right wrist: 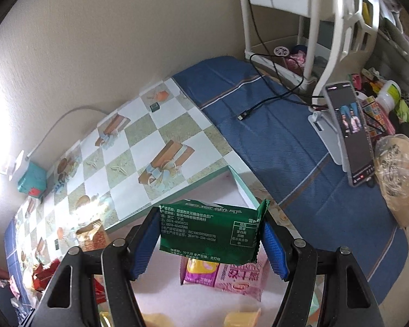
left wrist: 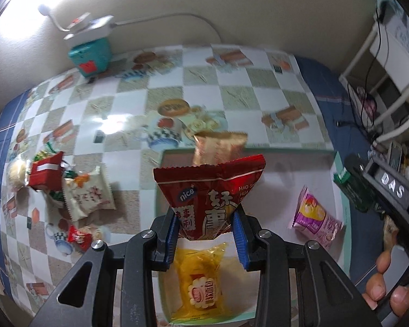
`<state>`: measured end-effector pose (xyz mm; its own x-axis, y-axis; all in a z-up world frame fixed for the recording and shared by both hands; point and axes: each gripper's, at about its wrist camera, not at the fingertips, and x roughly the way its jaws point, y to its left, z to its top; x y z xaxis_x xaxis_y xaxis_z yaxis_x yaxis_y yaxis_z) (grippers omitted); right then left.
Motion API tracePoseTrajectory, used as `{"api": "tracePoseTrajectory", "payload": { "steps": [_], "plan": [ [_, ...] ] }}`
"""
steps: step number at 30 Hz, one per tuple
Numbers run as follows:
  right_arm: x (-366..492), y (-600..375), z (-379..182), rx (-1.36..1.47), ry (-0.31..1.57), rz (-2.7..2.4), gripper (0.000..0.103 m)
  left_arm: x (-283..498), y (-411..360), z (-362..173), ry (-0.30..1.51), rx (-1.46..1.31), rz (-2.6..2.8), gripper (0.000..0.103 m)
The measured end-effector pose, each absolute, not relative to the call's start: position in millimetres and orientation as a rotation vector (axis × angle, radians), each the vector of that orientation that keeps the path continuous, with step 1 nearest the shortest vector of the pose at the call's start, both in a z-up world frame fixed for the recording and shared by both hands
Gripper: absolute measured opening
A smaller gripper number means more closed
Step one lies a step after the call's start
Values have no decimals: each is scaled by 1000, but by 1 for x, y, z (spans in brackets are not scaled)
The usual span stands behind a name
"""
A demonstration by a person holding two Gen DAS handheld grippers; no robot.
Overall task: Organize snacks
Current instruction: 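Carry the red bag with the left tool while the right tool carries the green packet to the tray, then open both tools to release the red bag and green packet in the tray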
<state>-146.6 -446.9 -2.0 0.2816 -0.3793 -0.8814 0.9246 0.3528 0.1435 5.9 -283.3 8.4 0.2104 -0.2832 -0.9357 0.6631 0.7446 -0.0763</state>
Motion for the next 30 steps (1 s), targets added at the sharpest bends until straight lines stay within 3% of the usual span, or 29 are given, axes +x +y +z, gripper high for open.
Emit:
{"api": "tracePoseTrajectory", "payload": {
  "steps": [8, 18, 22, 30],
  "plan": [
    [-135, -456, -40, 785, 944, -992, 73, -7, -308, -25, 1228, 484, -698, 38],
    [-129, -460, -54, 776, 993, -995, 74, -11, -316, -28, 1226, 517, -713, 39],
    [-127, -458, -52, 773, 999, -989, 75, -10, -314, -26, 1231, 507, -714, 57],
    [-123, -449, -23, 724, 965, -966, 78, -1, -299, 4, 1174, 430, -710, 59]
  ]
}}
